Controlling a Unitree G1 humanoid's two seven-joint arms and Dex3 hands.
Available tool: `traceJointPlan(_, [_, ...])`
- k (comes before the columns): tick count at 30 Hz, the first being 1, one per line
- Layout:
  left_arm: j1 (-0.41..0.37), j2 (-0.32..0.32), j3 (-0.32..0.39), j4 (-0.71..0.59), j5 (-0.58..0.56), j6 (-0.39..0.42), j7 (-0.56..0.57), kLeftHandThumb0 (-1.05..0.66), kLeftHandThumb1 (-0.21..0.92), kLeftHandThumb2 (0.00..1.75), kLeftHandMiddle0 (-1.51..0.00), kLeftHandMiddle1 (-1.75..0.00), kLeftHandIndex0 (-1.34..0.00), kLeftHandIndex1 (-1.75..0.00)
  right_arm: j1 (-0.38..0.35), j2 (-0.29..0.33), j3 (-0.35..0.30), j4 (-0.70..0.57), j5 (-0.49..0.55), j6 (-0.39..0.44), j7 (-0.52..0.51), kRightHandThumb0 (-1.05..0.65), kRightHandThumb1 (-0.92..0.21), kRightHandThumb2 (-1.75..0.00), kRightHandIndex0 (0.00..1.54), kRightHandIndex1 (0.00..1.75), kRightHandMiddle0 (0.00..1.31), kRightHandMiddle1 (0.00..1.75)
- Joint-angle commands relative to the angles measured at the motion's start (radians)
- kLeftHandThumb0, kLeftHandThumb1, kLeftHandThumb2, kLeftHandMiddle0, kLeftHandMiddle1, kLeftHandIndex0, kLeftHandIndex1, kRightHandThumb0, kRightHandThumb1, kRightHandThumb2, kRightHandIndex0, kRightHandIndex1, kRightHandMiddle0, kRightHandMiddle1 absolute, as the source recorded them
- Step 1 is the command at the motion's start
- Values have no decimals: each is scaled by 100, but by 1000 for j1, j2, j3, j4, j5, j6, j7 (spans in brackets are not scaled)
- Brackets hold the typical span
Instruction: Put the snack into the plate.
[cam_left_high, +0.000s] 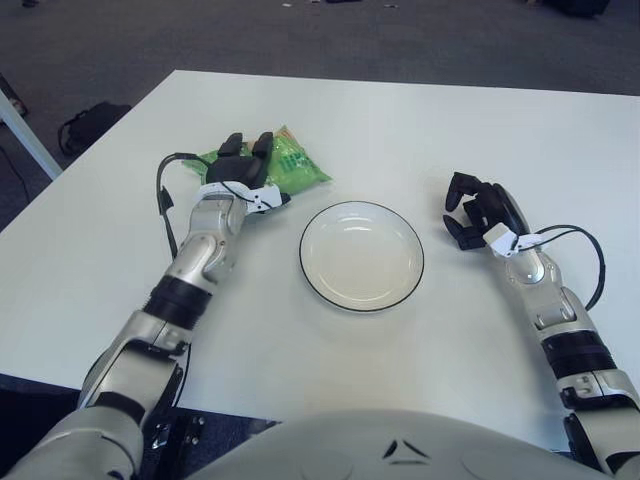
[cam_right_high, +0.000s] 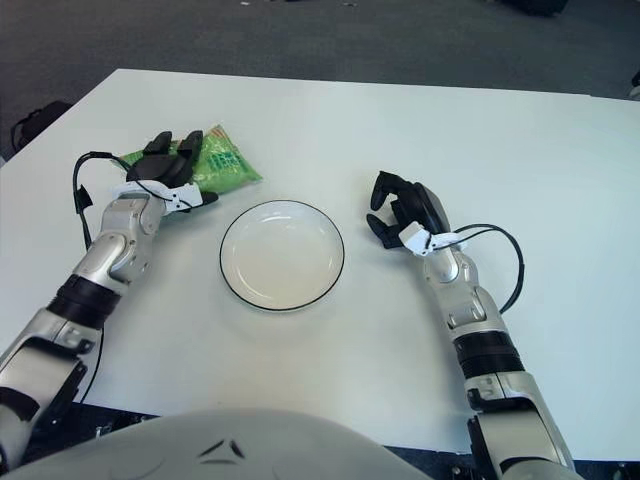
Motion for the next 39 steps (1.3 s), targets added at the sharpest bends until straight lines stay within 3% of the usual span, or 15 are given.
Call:
traceJointPlan(1, [-39, -11, -18, 99, -3, 4, 56, -105, 92, 54, 0, 0, 0, -14, 95, 3, 48, 82, -51, 58, 36, -54, -20, -147, 134, 175, 72, 175])
traceJointPlan(5, [-113, -51, -46, 307, 6, 10, 188, -105, 92, 50, 0, 0, 0, -7, 97, -2, 52, 75, -56, 66, 46, -54, -20, -147, 134, 175, 72, 175])
traceJointPlan(8, [-200, -81, -65, 547, -1, -14, 311, -105, 92, 48, 0, 0, 0, -3, 97, -6, 54, 71, -52, 69, 58, -54, -20, -146, 134, 175, 72, 175])
traceJointPlan(12, [-271, -107, -79, 734, -9, -22, 403, -105, 92, 43, 0, 0, 0, -1, 99, -10, 57, 65, -48, 70, 71, -54, -20, -146, 134, 175, 72, 175])
traceJointPlan(17, [-314, -126, -78, 847, -33, -29, 475, -105, 92, 38, 0, 0, 0, 0, 101, -13, 59, 60, -46, 73, 83, -54, -20, -147, 134, 175, 72, 175])
traceJointPlan(22, [-335, -131, -34, 946, -110, -109, 587, -105, 92, 36, 0, 0, -3, -2, 103, -19, 65, 55, -58, 80, 86, -54, -19, -147, 134, 175, 72, 175])
traceJointPlan(25, [-338, -136, -13, 975, -161, -175, 670, -90, 76, 40, 0, -48, -1, -36, 102, -25, 71, 54, -65, 83, 89, -54, -19, -147, 134, 175, 72, 175])
traceJointPlan(28, [-333, -124, -6, 1012, -205, -266, 719, -65, 46, 71, 0, -120, 0, -74, 105, -30, 74, 49, -62, 86, 99, -54, -19, -147, 134, 175, 72, 175])
traceJointPlan(30, [-332, -112, -11, 1037, -220, -315, 733, -55, 36, 84, 0, -147, 0, -100, 105, -30, 74, 49, -60, 87, 104, -54, -19, -147, 134, 175, 72, 175])
traceJointPlan(31, [-332, -107, -14, 1047, -226, -335, 737, -45, 31, 93, -1, -157, -1, -121, 105, -31, 74, 50, -59, 87, 107, -54, -19, -147, 134, 175, 72, 175])
traceJointPlan(33, [-333, -98, -22, 1063, -233, -371, 747, -29, 26, 107, -7, -166, -4, -143, 104, -31, 75, 53, -60, 86, 110, -54, -18, -148, 134, 175, 73, 175])
traceJointPlan(36, [-336, -95, -34, 1074, -239, -390, 760, -14, 22, 119, -15, -172, -8, -161, 102, -32, 76, 54, -61, 86, 112, -55, -18, -149, 134, 175, 74, 175])
traceJointPlan(38, [-339, -95, -40, 1077, -241, -401, 772, -7, 29, 122, -29, -173, -29, -165, 102, -34, 77, 55, -61, 86, 115, -55, -18, -149, 134, 175, 74, 175])
traceJointPlan(39, [-339, -95, -42, 1078, -243, -406, 776, -5, 28, 128, -38, -172, -38, -168, 101, -35, 77, 56, -61, 85, 116, -55, -18, -149, 134, 175, 74, 175])
